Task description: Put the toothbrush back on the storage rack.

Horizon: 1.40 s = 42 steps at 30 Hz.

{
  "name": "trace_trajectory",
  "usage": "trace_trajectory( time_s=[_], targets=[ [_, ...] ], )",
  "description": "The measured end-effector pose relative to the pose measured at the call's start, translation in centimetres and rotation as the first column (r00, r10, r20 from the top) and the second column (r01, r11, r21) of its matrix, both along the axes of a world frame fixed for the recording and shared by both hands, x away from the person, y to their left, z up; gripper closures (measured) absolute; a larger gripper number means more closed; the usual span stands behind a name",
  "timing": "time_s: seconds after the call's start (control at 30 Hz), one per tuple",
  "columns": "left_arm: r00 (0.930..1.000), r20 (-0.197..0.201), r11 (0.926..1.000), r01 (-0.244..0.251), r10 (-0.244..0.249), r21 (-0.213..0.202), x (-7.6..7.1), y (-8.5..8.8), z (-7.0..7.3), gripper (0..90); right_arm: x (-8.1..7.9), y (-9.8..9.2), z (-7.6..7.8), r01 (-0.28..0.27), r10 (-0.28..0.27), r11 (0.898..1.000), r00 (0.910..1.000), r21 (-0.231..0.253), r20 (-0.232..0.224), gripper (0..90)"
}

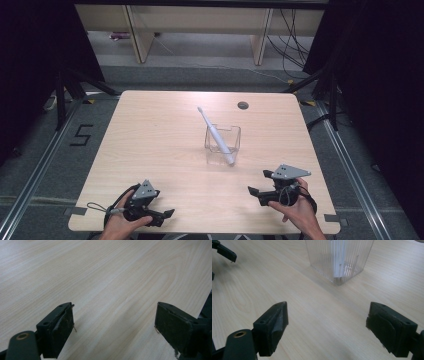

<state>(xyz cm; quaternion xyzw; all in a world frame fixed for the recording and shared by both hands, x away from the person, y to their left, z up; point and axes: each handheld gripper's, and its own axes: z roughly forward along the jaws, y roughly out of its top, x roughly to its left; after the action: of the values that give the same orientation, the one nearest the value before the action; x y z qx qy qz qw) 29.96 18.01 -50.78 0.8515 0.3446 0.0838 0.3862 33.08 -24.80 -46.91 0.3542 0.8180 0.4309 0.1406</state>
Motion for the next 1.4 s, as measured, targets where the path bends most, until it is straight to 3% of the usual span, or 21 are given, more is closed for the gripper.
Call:
trace_trajectory(
  time_s=[0.2,0.23,0.27,0.33,0.47,0.53,0.57,0.6,0.63,0.67,0.7,0.73,0.9,0.93,1.1,1.3,1.4],
  targets=[
    [1.0000,0.000,1.0000,-0.004,0.004,-0.001,0.0,0.0,0.0,14.9,-0.6,0.2,-0.4,-0.034,0.034,0.999,0.9993,0.001,-0.017,16.0],
    [1.0000,0.000,1.0000,-0.003,0.003,-0.001,0.0,0.0,0.0,14.9,-0.6,0.1,-0.4,-0.039,0.039,0.999,0.9992,-0.009,0.012,16.0],
    [1.0000,0.000,1.0000,-0.003,0.003,-0.001,0.0,0.0,0.0,14.9,-0.6,0.1,-0.4,-0.039,0.039,0.999,0.9992,-0.009,0.012,16.0],
    [1.0000,0.001,0.9999,-0.010,0.010,-0.012,-0.1,-0.1,0.0,14.9,-0.9,0.0,-0.6,-0.037,0.037,0.999,0.9989,0.001,-0.031,16.0],
    [0.9999,0.001,0.9999,-0.010,0.010,-0.012,-0.1,-0.1,0.0,14.9,-1.1,-0.3,-0.9,-0.035,0.035,0.999,0.9993,-0.017,-0.015,16.0],
    [1.0000,0.001,1.0000,-0.004,0.004,-0.001,0.0,0.0,0.0,14.8,-1.2,-0.3,-0.9,-0.029,0.028,1.000,0.9990,-0.013,-0.034,16.0],
    [1.0000,0.002,0.9999,-0.009,0.009,-0.010,-0.1,-0.1,0.0,14.9,-1.2,-0.5,-1.2,-0.064,0.064,0.998,0.9969,-0.002,-0.047,16.0],
    [1.0000,0.002,0.9999,-0.009,0.009,-0.010,-0.1,-0.1,0.0,14.9,-1.2,-0.5,-1.2,-0.064,0.064,0.998,0.9969,-0.002,-0.047,16.0],
    [1.0000,0.004,0.9999,-0.009,0.009,-0.009,-0.1,-0.1,0.0,14.9,-1.4,-0.5,-1.3,-0.034,0.033,0.999,0.9992,-0.022,-0.024,16.0],
    [1.0000,0.004,0.9999,-0.009,0.009,-0.009,-0.1,-0.1,0.0,14.9,-1.5,-0.6,-1.3,-0.037,0.036,0.999,0.9991,-0.035,-0.021,16.0],
    [0.9999,0.005,0.9999,-0.010,0.010,-0.011,-0.1,-0.1,0.0,14.9,-1.7,-0.5,-1.4,-0.030,0.029,0.999,0.9987,-0.026,-0.041,16.0],
    [0.9999,0.004,0.9999,-0.009,0.009,-0.010,-0.1,-0.1,0.0,14.9,-1.7,-0.7,-1.5,-0.038,0.037,0.999,0.9989,-0.036,-0.028,16.0],
    [1.0000,0.004,0.9999,-0.009,0.009,-0.009,-0.1,-0.1,0.0,14.9,-2.1,-0.6,-1.7,-0.043,0.040,0.998,0.9973,-0.042,-0.062,16.1],
    [0.9999,0.004,0.9999,-0.010,0.010,-0.009,-0.1,-0.1,0.0,14.9,-2.0,-0.6,-1.8,-0.077,0.075,0.996,0.9947,-0.032,-0.070,16.1],
    [0.9999,0.006,0.9999,-0.009,0.009,-0.009,-0.1,-0.1,0.0,14.8,-2.3,-0.6,-1.9,-0.065,0.062,0.997,0.9969,-0.049,-0.048,16.1],
    [1.0000,0.007,1.0000,-0.007,0.007,-0.003,-0.1,0.0,0.1,14.9,-2.7,-0.6,-2.2,-0.064,0.060,0.996,0.9956,-0.055,-0.071,16.1],
    [0.9999,0.011,0.9999,-0.002,0.002,0.012,-0.1,0.1,0.1,14.9,-2.7,-0.6,-2.2,-0.063,0.059,0.995,0.9969,-0.073,-0.053,16.1]
  ],
)
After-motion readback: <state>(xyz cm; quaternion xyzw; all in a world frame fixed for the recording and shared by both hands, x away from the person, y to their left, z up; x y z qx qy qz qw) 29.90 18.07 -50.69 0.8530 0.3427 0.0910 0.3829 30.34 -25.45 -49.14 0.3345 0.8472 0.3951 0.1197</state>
